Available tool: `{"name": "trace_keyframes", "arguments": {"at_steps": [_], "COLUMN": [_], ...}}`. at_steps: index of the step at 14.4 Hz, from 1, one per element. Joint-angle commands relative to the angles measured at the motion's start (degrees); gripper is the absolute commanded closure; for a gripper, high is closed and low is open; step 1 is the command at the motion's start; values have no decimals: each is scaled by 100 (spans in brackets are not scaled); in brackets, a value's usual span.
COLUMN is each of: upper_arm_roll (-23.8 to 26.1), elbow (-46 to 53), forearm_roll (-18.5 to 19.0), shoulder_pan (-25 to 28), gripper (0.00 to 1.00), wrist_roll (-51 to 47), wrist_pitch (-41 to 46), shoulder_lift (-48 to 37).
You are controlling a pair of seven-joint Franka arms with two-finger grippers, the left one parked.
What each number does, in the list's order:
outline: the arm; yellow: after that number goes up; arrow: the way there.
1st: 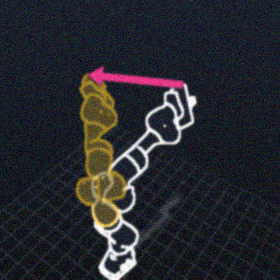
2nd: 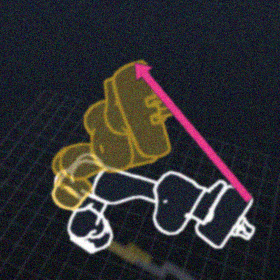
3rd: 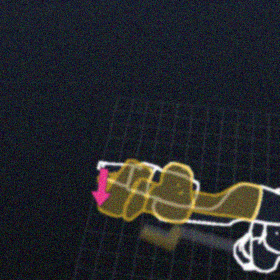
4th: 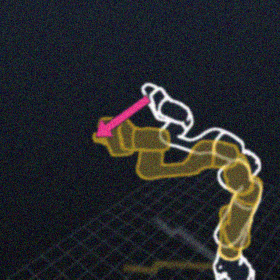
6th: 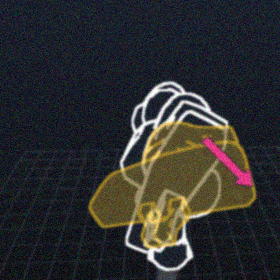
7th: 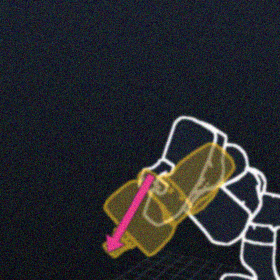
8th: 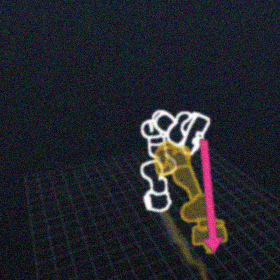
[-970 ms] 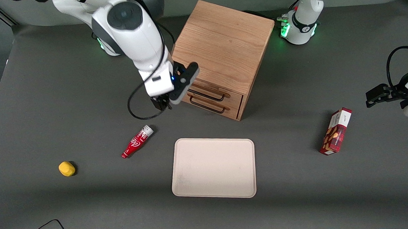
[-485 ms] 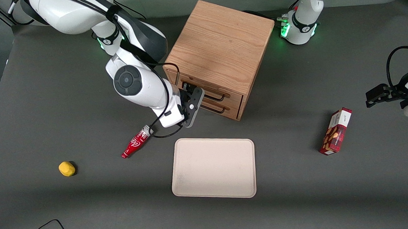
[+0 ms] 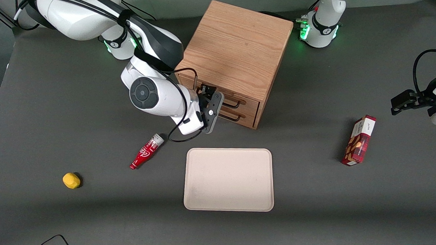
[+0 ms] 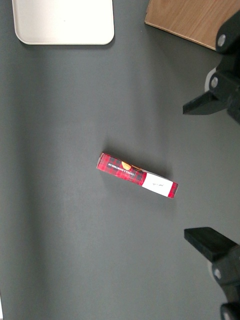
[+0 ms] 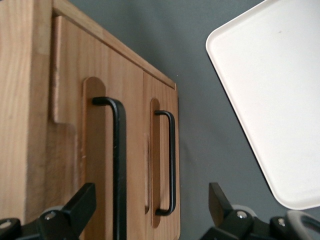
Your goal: Open upper drawer
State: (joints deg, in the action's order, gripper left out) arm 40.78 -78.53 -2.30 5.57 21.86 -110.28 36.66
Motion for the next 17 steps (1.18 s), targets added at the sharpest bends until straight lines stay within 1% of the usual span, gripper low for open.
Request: {"name": "trace_keyframes", "arguments": {"at_steps": [1, 5, 12, 16, 17], "upper_arm_roll": [-9, -35, -79, -254, -429], "elbow": [-171, -189, 57, 513, 627], "forearm_roll": [-86, -51, 757, 846, 828], "shoulder_pan": [-12, 32, -65, -56, -48], "gripper": [0, 0, 0, 0, 0], "wrist_roll": [152, 152, 476, 687, 723], "wrist_pitch": [-327, -512, -547, -538, -538], "shoulder_lift": [95, 227, 438, 570, 570]}}
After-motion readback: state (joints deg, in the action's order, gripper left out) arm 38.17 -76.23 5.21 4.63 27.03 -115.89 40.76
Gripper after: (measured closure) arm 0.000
